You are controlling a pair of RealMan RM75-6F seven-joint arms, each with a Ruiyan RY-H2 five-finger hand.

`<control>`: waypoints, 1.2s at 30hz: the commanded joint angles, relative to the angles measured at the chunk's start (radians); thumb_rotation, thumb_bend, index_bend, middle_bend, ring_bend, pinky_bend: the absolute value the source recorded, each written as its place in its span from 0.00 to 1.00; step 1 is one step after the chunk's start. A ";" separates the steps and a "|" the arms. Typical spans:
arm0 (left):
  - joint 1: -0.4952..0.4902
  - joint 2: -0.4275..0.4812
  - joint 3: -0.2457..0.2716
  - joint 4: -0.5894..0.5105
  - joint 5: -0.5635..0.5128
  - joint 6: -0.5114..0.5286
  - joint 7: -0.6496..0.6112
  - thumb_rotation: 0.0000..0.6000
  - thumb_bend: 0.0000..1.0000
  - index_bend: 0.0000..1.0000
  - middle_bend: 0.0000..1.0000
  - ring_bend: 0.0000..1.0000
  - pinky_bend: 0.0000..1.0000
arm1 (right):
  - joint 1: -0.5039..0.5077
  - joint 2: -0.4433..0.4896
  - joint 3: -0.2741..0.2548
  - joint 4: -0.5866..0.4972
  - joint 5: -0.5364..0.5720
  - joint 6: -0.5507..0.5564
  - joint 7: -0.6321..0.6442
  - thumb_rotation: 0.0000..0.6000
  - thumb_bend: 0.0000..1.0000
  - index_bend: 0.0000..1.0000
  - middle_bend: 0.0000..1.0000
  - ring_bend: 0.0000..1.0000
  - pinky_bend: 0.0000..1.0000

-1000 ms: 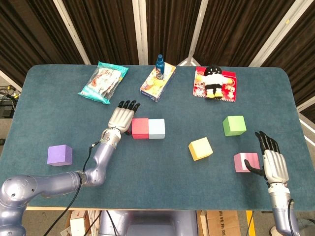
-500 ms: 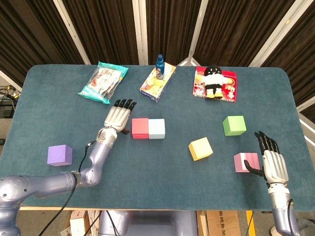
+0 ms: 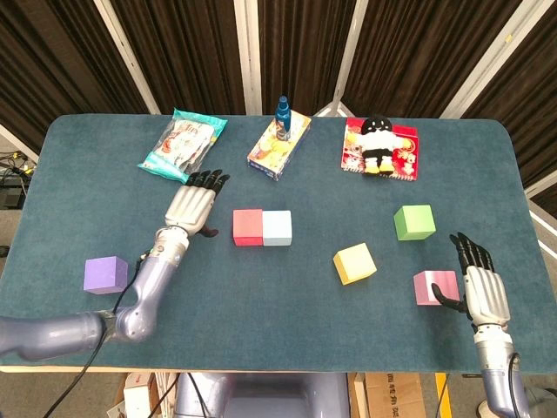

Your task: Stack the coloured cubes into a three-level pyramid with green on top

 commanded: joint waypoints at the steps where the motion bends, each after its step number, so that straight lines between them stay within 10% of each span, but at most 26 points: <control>1: 0.063 0.102 0.012 -0.131 0.046 0.078 -0.018 1.00 0.11 0.00 0.00 0.00 0.02 | 0.000 0.000 0.001 0.001 0.000 0.003 -0.003 1.00 0.34 0.00 0.00 0.00 0.00; 22: 0.416 0.483 0.154 -0.544 0.299 0.388 -0.171 1.00 0.11 0.00 0.01 0.00 0.02 | 0.030 0.035 -0.004 -0.085 -0.055 0.011 -0.129 1.00 0.34 0.00 0.00 0.00 0.00; 36: 0.455 0.530 0.120 -0.558 0.337 0.356 -0.239 1.00 0.11 0.00 0.01 0.00 0.02 | 0.263 0.052 0.016 -0.206 0.030 -0.306 -0.336 1.00 0.34 0.00 0.00 0.00 0.00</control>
